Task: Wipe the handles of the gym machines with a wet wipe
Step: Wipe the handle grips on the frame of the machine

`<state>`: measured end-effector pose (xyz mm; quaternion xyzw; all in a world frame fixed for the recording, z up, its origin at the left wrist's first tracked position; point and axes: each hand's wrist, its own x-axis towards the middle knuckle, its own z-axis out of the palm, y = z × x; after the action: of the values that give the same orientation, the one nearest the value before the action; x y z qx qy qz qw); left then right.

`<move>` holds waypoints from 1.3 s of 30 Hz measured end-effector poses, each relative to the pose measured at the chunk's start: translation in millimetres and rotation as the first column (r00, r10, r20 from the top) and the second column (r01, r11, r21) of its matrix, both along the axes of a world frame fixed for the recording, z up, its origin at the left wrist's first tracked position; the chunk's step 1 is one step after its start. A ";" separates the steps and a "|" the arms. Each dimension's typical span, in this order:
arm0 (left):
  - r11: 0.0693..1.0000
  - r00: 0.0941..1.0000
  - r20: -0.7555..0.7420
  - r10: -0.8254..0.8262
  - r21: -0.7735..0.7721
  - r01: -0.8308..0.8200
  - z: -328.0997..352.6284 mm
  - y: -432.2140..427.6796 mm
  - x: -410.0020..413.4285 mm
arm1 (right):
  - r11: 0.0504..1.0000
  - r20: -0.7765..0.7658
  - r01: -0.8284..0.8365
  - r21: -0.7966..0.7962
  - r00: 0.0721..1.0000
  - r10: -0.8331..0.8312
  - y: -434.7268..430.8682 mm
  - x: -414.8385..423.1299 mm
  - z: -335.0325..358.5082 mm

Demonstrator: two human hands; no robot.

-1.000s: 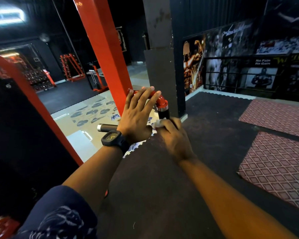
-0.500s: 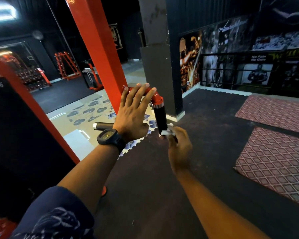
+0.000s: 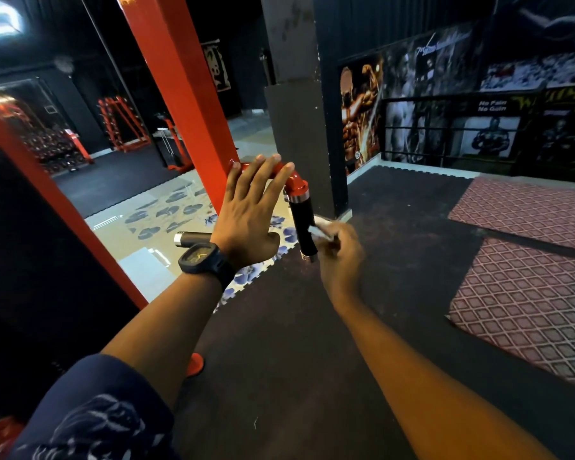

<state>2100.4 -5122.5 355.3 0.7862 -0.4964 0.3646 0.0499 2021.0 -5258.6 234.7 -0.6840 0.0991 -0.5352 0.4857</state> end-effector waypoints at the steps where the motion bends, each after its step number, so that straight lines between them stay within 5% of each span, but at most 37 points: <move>1: 1.000 1.000 -0.002 0.003 0.007 -0.003 0.2 0.1 -0.5 | 0.995 -0.044 -0.043 0.089 0.998 0.047 0.3 -3.9 -8.0; 4: 1.000 1.000 -0.011 0.008 0.020 -0.007 -1.1 -0.2 -0.6 | 0.970 -0.070 -0.105 0.218 0.990 0.123 0.7 -7.4 -3.5; 12: 0.999 0.999 -0.019 0.026 0.034 -0.025 0.8 1.0 -1.7 | 0.997 -0.028 0.021 0.074 0.999 -0.019 8.6 -9.0 -4.6; 21: 0.993 0.997 -0.009 0.079 0.083 -0.078 6.3 2.2 -5.6 | 0.985 0.021 -0.044 -0.168 0.999 0.048 17.0 -24.2 -2.3; 34: 0.968 0.976 0.219 -0.016 0.246 -0.040 24.5 16.8 15.2 | 0.984 0.144 0.171 -0.042 0.976 -0.164 35.6 -5.9 37.4; 39: 0.959 0.934 0.342 -0.106 0.283 0.005 28.9 24.4 34.8 | 0.948 0.110 0.220 0.231 0.962 -0.250 50.5 -7.9 20.5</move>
<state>2135.2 -5098.1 384.2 0.6926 -0.5655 0.4251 -0.1405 2013.1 -5208.0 255.1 -0.5717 0.2038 -0.6213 0.4956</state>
